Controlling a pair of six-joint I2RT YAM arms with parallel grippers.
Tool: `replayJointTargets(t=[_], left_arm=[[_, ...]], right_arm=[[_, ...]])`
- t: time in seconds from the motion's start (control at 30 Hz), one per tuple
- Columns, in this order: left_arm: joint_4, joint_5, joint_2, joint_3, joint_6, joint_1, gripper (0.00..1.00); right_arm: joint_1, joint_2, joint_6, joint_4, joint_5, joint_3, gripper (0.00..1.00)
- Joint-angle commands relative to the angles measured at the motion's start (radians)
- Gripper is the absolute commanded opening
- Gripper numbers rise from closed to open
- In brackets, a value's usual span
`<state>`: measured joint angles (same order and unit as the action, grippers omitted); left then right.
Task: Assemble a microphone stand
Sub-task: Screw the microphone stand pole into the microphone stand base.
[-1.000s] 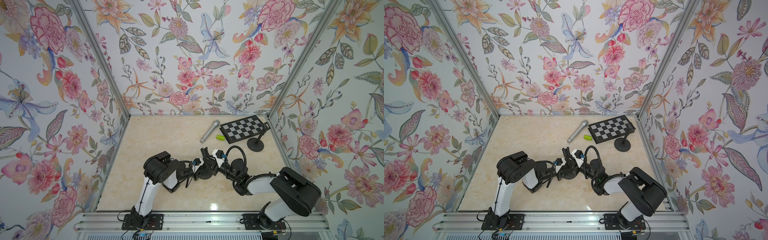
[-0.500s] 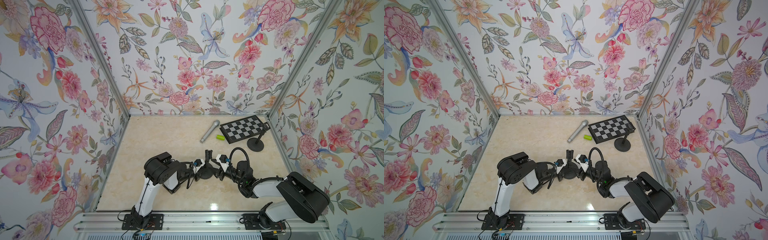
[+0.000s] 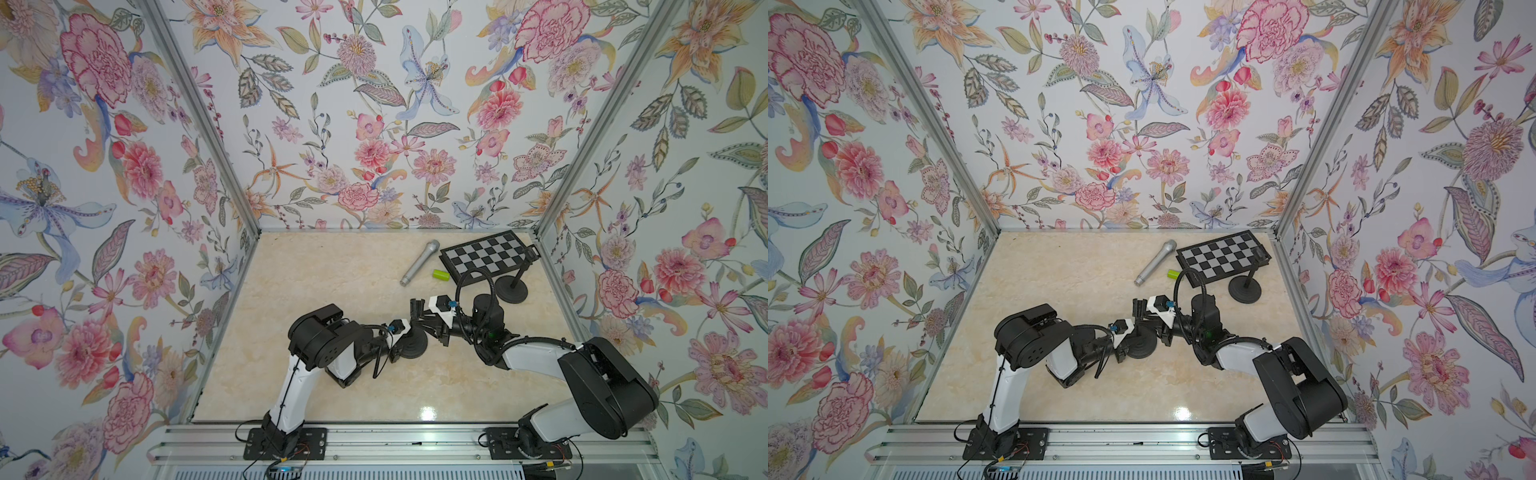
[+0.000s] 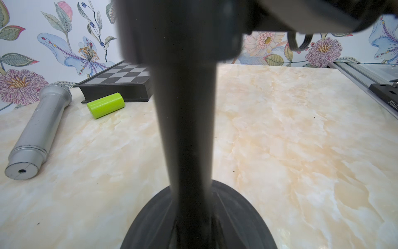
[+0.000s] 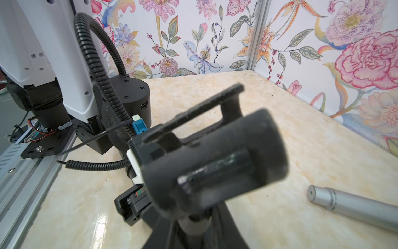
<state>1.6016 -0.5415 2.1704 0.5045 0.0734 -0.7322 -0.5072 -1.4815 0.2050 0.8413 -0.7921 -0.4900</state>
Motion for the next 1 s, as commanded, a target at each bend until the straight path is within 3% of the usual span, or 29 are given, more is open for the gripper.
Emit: replayJointTargets(t=[0.0,0.1,0.23,0.3,0.37,0.5,0.53,0.6,0.7,0.8,0.97], left_arm=[[0.239,0.013,0.027,-0.030,-0.028,-0.010,0.29],[0.239,0.048,0.032,-0.031,-0.011,-0.009,0.34],[0.239,0.092,0.017,-0.041,-0.009,-0.009,0.38],[0.239,0.088,0.026,-0.037,0.001,-0.007,0.37],[0.239,0.098,0.008,-0.045,-0.005,-0.006,0.36],[0.238,0.061,0.035,-0.029,-0.015,-0.007,0.23],[0.239,0.048,0.034,-0.033,-0.020,-0.007,0.22],[0.239,0.044,0.009,-0.047,-0.042,-0.006,0.19],[0.238,0.019,0.028,-0.044,-0.050,-0.003,0.18],[0.239,0.003,0.005,-0.059,-0.066,0.000,0.18],[0.239,-0.025,0.020,-0.064,-0.053,0.020,0.17]], right_arm=[[-0.011,-0.017,-0.042,0.027,0.056,0.005,0.07],[-0.056,-0.010,-0.142,0.127,0.309,0.056,0.01],[-0.240,-0.005,-0.323,0.317,0.921,0.180,0.00],[-0.317,-0.033,-0.358,0.343,1.042,0.191,0.00],[-0.372,-0.072,-0.359,0.339,1.062,0.175,0.00],[-0.387,-0.137,-0.290,0.448,0.934,0.183,0.00],[-0.376,-0.131,-0.267,0.448,0.901,0.187,0.04],[-0.328,-0.087,-0.220,0.386,0.808,0.184,0.21],[-0.220,-0.018,-0.109,0.255,0.498,0.163,0.35],[-0.116,0.045,-0.004,0.080,0.231,0.109,0.41],[-0.038,0.068,0.127,-0.084,0.130,0.025,0.42]])
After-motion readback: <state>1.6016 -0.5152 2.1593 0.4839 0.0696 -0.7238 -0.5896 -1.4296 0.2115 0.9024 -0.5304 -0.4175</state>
